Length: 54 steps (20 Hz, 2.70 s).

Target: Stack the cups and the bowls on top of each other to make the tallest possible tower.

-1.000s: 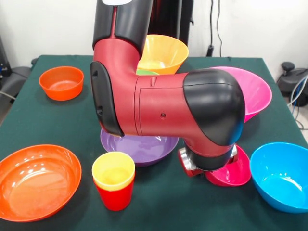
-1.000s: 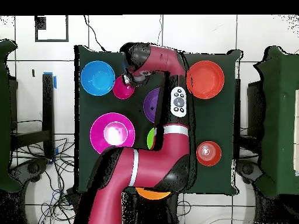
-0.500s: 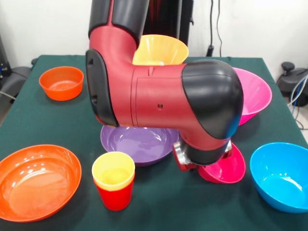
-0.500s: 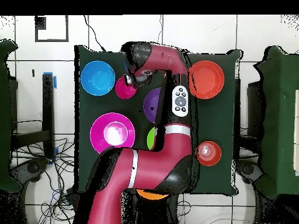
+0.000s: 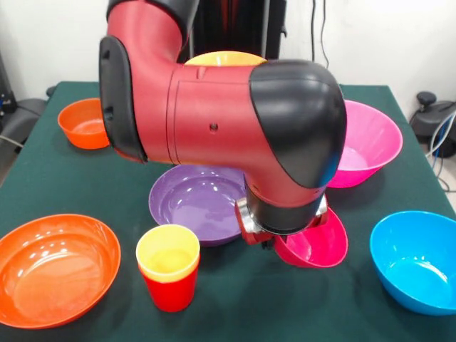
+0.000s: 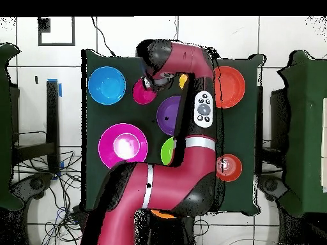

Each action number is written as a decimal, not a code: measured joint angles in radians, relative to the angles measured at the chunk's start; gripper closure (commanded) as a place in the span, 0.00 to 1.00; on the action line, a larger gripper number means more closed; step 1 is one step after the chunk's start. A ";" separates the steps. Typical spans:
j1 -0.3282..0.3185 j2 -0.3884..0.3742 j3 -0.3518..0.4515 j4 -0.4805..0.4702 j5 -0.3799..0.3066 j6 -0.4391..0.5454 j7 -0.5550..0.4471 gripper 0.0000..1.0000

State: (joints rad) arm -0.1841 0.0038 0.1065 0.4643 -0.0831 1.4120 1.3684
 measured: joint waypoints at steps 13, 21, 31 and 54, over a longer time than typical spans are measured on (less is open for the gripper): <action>-0.038 -0.074 0.028 -0.002 0.039 0.118 0.000 1.00; -0.116 -0.131 0.075 0.028 0.124 0.129 0.000 1.00; -0.250 -0.168 0.161 0.035 0.188 0.292 0.000 1.00; -0.345 -0.068 0.366 -0.076 0.029 0.426 -0.239 1.00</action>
State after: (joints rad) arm -0.5295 -0.0643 0.4727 0.3880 -0.0546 1.8379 1.1291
